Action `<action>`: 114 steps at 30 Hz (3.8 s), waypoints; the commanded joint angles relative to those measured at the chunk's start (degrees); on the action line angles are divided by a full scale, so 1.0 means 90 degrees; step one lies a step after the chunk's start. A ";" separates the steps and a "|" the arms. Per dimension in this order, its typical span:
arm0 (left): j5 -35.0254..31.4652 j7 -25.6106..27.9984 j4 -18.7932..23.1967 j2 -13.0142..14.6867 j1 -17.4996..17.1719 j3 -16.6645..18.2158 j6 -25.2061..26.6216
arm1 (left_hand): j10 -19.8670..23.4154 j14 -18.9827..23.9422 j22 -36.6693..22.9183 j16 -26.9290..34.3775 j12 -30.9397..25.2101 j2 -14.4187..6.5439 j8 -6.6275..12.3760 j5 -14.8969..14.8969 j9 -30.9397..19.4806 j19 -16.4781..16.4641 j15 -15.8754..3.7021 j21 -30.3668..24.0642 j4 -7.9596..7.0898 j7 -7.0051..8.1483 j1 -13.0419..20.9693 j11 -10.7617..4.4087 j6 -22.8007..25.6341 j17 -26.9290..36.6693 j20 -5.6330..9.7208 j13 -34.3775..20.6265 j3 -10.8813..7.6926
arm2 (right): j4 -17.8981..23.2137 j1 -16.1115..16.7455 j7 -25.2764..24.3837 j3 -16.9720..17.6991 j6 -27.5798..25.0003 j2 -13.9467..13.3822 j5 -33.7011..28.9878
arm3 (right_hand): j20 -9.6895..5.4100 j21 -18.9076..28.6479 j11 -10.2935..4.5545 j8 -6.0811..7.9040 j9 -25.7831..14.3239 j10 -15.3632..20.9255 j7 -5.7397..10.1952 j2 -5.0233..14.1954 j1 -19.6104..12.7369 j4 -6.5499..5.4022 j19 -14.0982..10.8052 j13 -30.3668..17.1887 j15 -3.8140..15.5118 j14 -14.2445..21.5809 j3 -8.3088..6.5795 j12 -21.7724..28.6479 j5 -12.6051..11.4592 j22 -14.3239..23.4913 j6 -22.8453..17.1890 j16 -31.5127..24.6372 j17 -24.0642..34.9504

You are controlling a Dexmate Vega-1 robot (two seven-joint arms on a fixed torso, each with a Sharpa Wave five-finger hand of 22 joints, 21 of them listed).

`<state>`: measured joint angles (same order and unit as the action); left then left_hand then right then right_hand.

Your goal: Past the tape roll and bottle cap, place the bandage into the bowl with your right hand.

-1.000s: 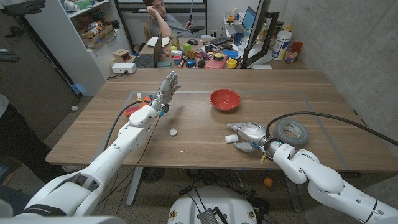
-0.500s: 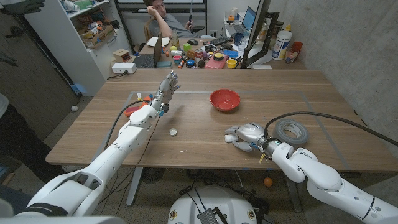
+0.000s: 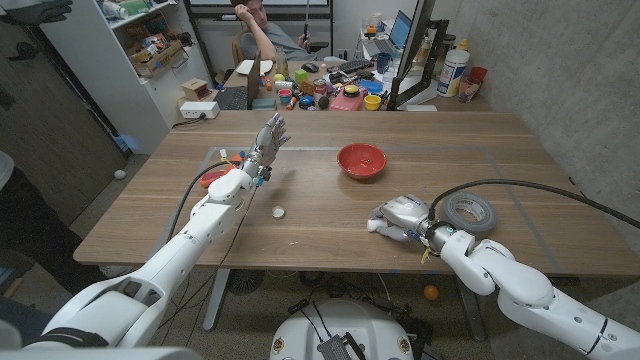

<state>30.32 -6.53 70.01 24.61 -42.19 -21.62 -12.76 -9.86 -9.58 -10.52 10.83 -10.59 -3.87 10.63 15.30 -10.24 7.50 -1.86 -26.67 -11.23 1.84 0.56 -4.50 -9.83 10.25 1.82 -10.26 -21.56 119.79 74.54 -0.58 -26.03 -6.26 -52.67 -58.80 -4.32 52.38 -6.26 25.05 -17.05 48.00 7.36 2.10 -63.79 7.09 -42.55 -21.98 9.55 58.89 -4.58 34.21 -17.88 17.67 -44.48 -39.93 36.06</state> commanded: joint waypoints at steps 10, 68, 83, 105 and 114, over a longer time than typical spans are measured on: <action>-0.0040 -0.0018 -0.0045 -0.0015 0.0014 -0.0028 -0.0063 | -0.0088 -0.0054 -0.0035 0.0025 -0.0027 -0.0677 0.0024 0.0066 -0.0034 -0.0025 -0.0208 0.0043 0.0020 -0.0004 -0.0045 0.0003 -0.0153 0.0021 0.0325 -0.0009 0.0038 | 0.0076 0.0135 -0.1095 0.0400 0.0071 -0.0095 0.0135 | -0.0823 0.0264 0.0023 0.0095 -0.0113 0.0140 -0.0033 0.0250 -0.0083 -0.0091 -0.0048 -0.0178 0.0418 0.0100 0.0083 0.0150 -0.0095 0.0101 -0.0155 0.0033 0.0012; 0.0201 -0.0048 0.0378 0.0208 -0.0395 0.0132 -0.0315 | -0.0083 -0.0048 -0.0035 0.0023 -0.0029 -0.0693 0.0024 0.0100 -0.0033 -0.0051 -0.0197 0.0092 0.0022 -0.0010 -0.0033 0.0004 -0.0153 0.0018 0.0313 -0.0008 0.0082 | 0.0565 -0.0996 -0.0753 0.0896 0.0452 -0.0049 0.0001 | -0.0827 0.0778 0.0060 0.0093 -0.0108 0.0265 -0.0084 0.0387 -0.0108 -0.0209 0.0147 -0.0359 0.0413 0.0255 0.0393 0.0221 -0.0136 0.0118 -0.0364 0.0197 0.0100; 0.0228 0.0027 0.0443 0.0261 -0.0486 0.0164 -0.0345 | -0.0091 -0.0051 -0.0035 0.0021 -0.0026 -0.0697 0.0023 0.0107 -0.0033 -0.0051 -0.0201 0.0105 0.0023 -0.0012 -0.0030 0.0009 -0.0155 0.0018 0.0307 -0.0008 0.0086 | 0.0135 -0.1905 -0.0476 0.0515 0.0791 0.0283 -0.0003 | -0.0819 0.0867 0.0037 0.0089 -0.0114 0.0299 -0.0101 0.0393 -0.0089 -0.0241 0.0204 -0.0375 0.0411 0.0285 0.0479 0.0215 -0.0142 0.0075 -0.0406 0.0236 0.0122; 0.0239 0.0044 0.0554 0.0356 -0.0574 0.0165 -0.0336 | -0.0086 -0.0048 -0.0035 0.0020 -0.0028 -0.0698 0.0026 0.0114 -0.0033 -0.0057 -0.0200 0.0120 0.0024 -0.0011 -0.0027 0.0015 -0.0147 0.0017 0.0311 -0.0008 0.0092 | -0.1216 -0.3640 0.0118 -0.0600 0.1295 0.1194 -0.0227 | -0.0812 0.1000 0.0084 0.0088 -0.0117 0.0378 -0.0119 0.0447 -0.0101 -0.0279 0.0244 -0.0390 0.0412 0.0332 0.0581 0.0202 -0.0157 -0.0023 -0.0494 0.0281 0.0177; 0.0235 0.0087 0.0625 0.0416 -0.0629 0.0187 -0.0330 | -0.0085 -0.0048 -0.0035 0.0020 -0.0028 -0.0698 0.0023 0.0117 -0.0033 -0.0058 -0.0199 0.0126 0.0023 -0.0009 -0.0027 0.0008 -0.0154 0.0017 0.0309 -0.0008 0.0095 | -0.1806 -0.4232 0.0226 -0.0970 0.1395 0.1519 -0.0343 | -0.0812 0.1030 0.0093 0.0081 -0.0114 0.0387 -0.0131 0.0469 -0.0110 -0.0289 0.0249 -0.0394 0.0412 0.0351 0.0608 0.0192 -0.0162 -0.0064 -0.0508 0.0294 0.0193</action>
<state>32.51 -6.21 74.93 27.79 -47.37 -20.11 -16.05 -9.86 -9.58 -10.52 10.83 -10.59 -3.87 10.63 16.12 -10.24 7.30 -1.86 -25.61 -11.21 1.85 0.56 -4.50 -9.83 10.25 2.02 -10.13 -20.93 109.63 43.00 -0.06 -30.68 4.96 -42.59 -60.79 -3.68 61.24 -5.62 25.26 -17.94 51.08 6.03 5.77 -64.72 4.34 -40.25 -25.23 10.86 61.64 0.56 35.60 -18.92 17.01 -48.25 -37.48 37.57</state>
